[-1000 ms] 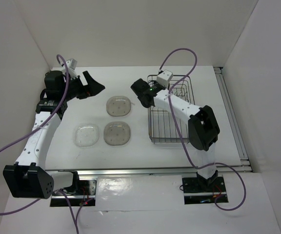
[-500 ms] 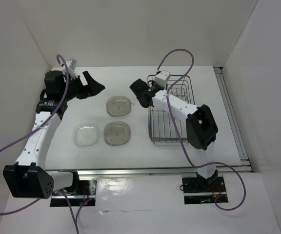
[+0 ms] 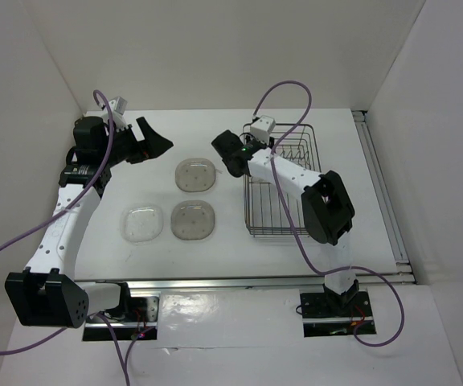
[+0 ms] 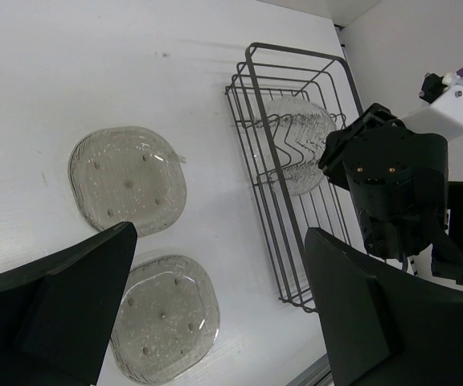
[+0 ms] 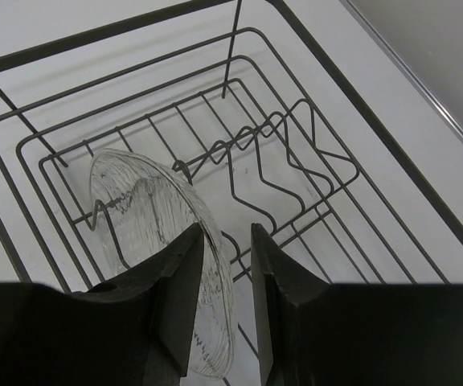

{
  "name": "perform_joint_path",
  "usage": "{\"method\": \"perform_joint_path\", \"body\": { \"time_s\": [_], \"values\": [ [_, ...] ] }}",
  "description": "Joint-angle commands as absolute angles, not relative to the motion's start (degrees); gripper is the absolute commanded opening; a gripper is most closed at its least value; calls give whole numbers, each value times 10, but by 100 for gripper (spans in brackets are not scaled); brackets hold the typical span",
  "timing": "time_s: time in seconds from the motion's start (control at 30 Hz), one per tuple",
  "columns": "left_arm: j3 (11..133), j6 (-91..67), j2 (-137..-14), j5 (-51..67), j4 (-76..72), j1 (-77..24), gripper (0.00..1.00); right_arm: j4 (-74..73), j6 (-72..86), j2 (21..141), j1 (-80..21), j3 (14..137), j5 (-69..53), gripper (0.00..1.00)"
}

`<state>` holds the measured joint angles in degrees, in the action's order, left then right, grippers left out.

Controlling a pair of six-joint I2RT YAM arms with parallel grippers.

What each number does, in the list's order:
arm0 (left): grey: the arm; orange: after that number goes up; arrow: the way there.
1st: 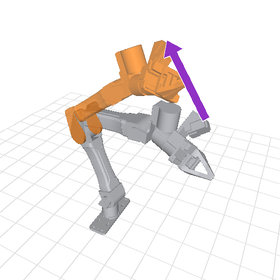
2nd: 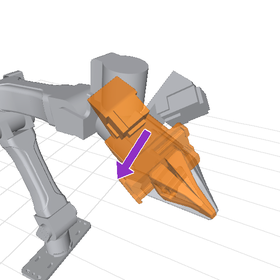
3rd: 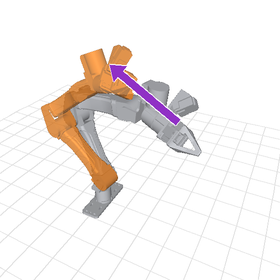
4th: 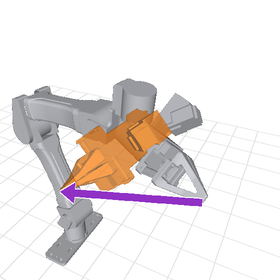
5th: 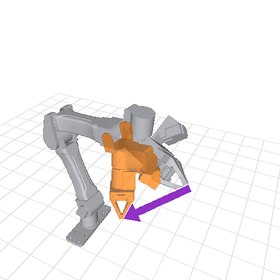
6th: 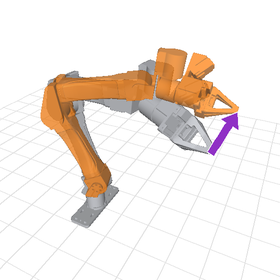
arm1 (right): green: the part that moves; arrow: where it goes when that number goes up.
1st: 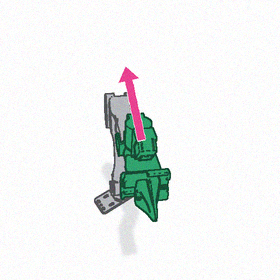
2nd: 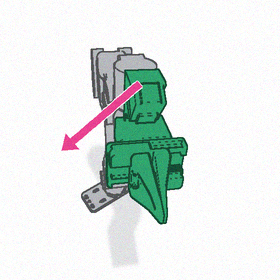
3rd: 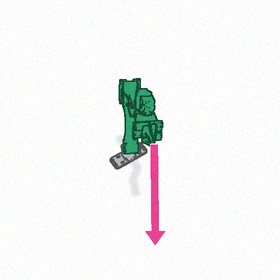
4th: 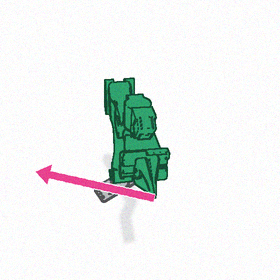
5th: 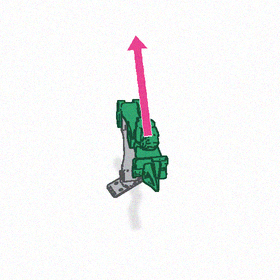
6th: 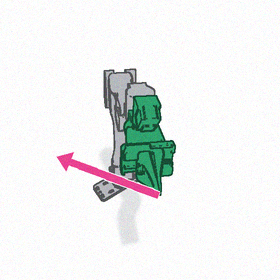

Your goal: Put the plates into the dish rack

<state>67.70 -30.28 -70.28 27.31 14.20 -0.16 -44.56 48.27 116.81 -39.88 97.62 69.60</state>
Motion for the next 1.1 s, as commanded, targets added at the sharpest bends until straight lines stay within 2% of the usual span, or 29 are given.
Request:
{"method": "perform_joint_path", "body": {
  "time_s": [0.0, 0.07, 0.17, 0.4, 0.57, 0.67, 0.83, 0.93, 1.07],
  "values": [
    [693, -306, -697, 279, 127, -2, 100, -397, 461, 1172, -402, 1004, 713, 37],
    [693, -306, -697, 273, 127, -2, 100, -363, 440, 1172, -402, 998, 713, 40],
    [693, -306, -697, 268, 127, -2, 100, -296, 363, 1151, -402, 977, 700, 55],
    [693, -306, -697, 255, 132, -2, 100, -222, 291, 1141, -388, 970, 676, 64],
    [693, -321, -706, 188, 159, -2, 100, -133, 213, 1043, -416, 923, 637, 83],
    [719, -329, -737, 120, 217, -2, 100, -115, 186, 979, -422, 894, 543, 93],
    [730, -329, -834, 145, 225, -2, 100, -86, 136, 833, -405, 789, 332, 94],
    [765, -312, -894, 121, 220, -7, 100, -80, 121, 765, -400, 737, 241, 96],
    [795, -280, -969, 113, 220, -7, 98, -80, 110, 703, -400, 702, 179, 99]
  ]
}}
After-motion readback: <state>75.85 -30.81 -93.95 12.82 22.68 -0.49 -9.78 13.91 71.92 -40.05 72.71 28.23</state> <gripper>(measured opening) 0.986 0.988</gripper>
